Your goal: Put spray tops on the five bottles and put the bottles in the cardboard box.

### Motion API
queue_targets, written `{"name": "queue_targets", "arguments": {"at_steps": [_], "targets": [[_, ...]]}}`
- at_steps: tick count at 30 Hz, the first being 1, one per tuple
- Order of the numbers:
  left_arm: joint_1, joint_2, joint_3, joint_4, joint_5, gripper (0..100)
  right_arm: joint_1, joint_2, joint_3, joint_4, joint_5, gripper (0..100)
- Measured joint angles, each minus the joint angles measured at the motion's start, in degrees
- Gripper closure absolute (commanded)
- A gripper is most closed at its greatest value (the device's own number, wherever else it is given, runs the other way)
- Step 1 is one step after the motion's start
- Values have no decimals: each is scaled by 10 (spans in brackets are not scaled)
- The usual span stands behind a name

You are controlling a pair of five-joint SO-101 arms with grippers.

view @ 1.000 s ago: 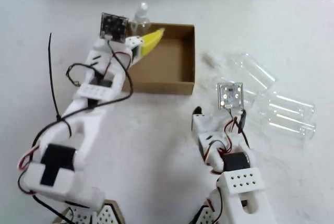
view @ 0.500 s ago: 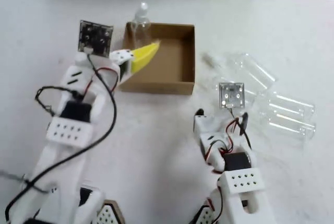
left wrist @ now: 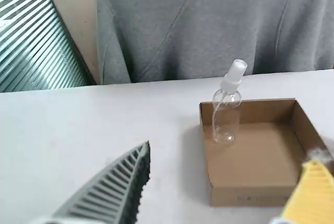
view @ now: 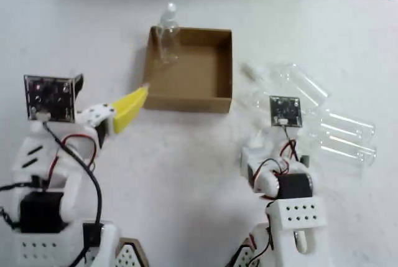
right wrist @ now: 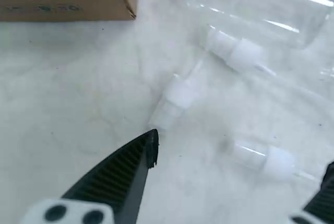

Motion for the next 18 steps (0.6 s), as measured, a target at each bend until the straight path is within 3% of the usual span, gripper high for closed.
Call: {"name": "queue_targets", "arguments": {"at_steps": [7, 13, 18], "targets": [[-40, -43, 36, 127, -1, 574, 172, 0, -66, 27, 218, 555], [5, -33, 180, 94, -1, 574, 342, 0, -173, 66, 445, 555], [30, -33, 259, 58, -23, 596, 405, 0, -229, 98, 579, 636]]}}
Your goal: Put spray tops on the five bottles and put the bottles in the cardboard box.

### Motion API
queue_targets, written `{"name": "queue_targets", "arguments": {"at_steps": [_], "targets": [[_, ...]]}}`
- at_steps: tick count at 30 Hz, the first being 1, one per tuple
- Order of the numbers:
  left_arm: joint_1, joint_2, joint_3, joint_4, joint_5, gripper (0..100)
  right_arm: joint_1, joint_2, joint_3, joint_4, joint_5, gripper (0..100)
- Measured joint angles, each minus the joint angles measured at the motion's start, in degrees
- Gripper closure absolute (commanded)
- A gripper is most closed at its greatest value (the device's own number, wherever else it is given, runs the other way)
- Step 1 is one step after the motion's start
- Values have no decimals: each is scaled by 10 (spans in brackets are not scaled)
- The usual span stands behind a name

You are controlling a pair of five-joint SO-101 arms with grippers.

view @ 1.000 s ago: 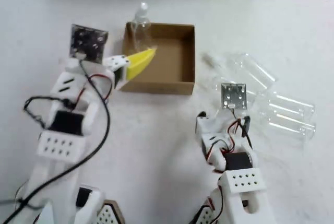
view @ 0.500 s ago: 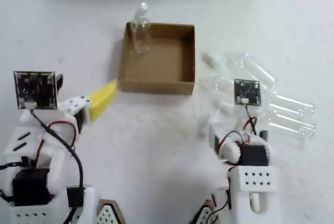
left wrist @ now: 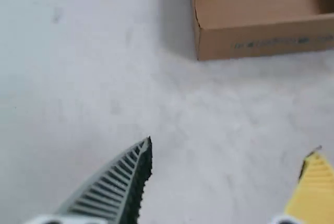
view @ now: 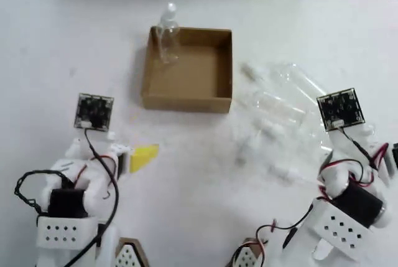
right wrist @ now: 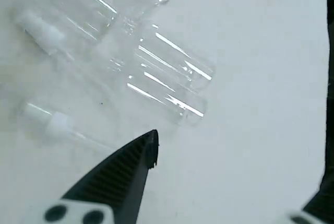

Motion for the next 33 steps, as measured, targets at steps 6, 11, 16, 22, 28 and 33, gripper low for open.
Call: {"name": "queue_targets", "arguments": {"at_steps": [6, 11, 16, 22, 28, 33], "targets": [[2, 0, 26, -11, -26, 792, 33, 31, -32, 1, 65, 738], [2, 0, 58, -46, -26, 893, 40, 148, -99, 12, 73, 738], [2, 0, 97, -76, -26, 959, 46, 323, -260, 111, 92, 738], [5, 0, 104, -89, -26, 977, 46, 482, -476, 240, 183, 740], [7, 0, 104, -90, -26, 977, 18, 548, -509, 243, 190, 739], [7, 0, 104, -90, -26, 976, -3, 585, -493, 243, 222, 740]]}}
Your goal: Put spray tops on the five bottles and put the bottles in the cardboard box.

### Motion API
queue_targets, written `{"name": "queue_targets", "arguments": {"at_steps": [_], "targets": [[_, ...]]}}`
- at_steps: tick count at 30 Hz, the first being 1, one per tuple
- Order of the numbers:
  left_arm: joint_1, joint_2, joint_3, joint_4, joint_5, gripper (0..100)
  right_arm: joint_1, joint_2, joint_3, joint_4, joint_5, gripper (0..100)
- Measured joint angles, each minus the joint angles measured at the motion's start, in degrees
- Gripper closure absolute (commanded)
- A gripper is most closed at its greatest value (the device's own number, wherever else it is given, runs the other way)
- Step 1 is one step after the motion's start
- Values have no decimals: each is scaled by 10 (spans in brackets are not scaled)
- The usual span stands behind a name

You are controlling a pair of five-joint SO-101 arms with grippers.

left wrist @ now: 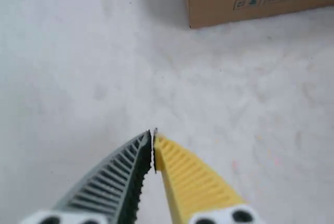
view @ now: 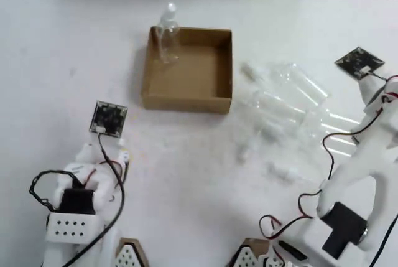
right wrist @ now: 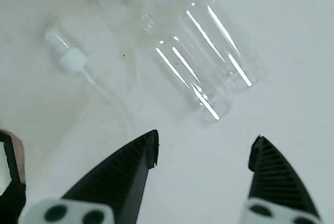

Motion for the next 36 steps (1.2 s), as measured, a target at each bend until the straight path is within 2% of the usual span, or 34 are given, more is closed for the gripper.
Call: {"name": "queue_targets", "arguments": {"at_steps": [7, 12, 16, 21, 36], "targets": [[0, 0, 31, -53, 0, 976, -11, 39, 16, 0, 116, 738], [0, 0, 32, -61, 0, 976, -25, 83, 16, 0, 177, 737], [0, 0, 32, -61, -36, 976, -38, 112, 16, -10, 186, 735], [0, 0, 32, -61, -57, 976, -50, 167, 16, -49, 190, 668], [0, 0, 32, -61, -58, 976, -60, 230, 12, -98, 190, 687]]}}
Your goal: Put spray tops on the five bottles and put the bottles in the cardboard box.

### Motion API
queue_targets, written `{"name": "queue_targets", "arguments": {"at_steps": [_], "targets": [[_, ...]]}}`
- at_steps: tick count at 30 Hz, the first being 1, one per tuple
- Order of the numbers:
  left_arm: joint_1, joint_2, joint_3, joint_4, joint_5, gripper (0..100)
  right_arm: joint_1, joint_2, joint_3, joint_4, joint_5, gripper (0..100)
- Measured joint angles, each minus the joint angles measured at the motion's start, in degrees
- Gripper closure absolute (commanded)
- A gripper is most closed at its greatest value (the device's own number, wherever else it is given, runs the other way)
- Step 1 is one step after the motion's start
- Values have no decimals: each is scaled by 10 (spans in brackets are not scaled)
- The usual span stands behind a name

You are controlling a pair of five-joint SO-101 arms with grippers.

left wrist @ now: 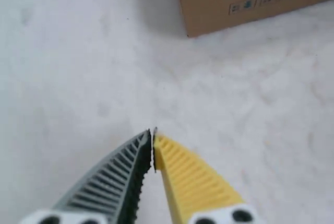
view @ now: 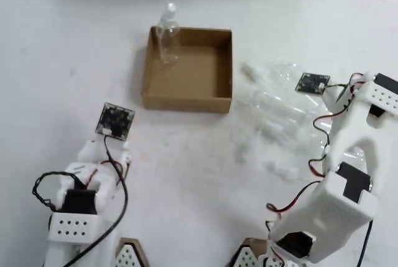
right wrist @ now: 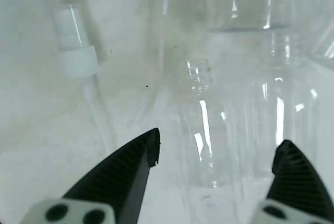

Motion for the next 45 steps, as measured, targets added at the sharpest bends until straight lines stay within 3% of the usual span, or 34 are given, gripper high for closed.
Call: {"name": "queue_targets", "arguments": {"at_steps": [17, 42, 45], "targets": [[0, 0, 0, 0, 0, 976, -4, -65, 3, 48, 0, 687], [0, 0, 10, -11, 0, 976, 6, 77, 3, -5, 2, 687], [0, 0, 11, -15, 0, 976, 6, 79, 3, -5, 2, 724]]}}
